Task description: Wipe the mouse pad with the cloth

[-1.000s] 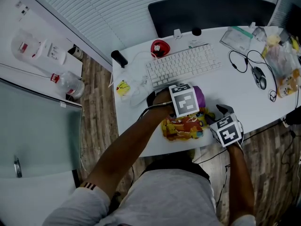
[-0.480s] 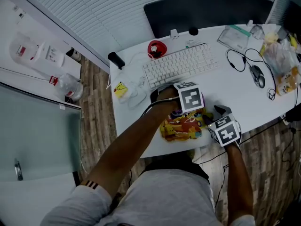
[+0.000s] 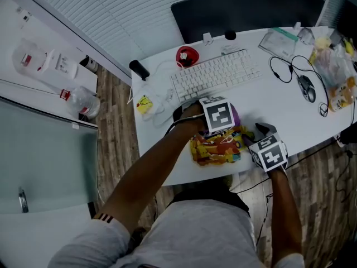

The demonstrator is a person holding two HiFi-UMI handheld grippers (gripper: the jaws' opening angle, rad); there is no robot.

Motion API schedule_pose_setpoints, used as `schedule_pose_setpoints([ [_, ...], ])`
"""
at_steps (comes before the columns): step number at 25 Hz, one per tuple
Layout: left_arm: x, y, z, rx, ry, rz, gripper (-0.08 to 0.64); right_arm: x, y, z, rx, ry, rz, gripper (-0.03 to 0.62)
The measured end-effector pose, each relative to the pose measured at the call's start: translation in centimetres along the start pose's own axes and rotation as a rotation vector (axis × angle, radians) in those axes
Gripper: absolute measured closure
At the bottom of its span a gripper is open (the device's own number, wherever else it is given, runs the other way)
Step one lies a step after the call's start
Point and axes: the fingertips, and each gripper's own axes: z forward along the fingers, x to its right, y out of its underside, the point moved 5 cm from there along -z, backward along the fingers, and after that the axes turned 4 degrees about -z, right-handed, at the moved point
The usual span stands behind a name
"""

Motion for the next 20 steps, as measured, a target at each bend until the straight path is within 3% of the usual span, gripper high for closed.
schedule_pose_setpoints([
  [16, 0.7, 9.3, -1.8, 0.025, -0.031, -0.156, 0.477, 0.2, 0.3, 0.1, 0.009, -0.008, -0.018, 0.376],
  [20, 0.5, 11.2, -2.8, 0.036, -0.076, -0.176, 0.477, 0.1, 0.3, 0.0, 0.009, -0.006, -0.023, 0.374],
])
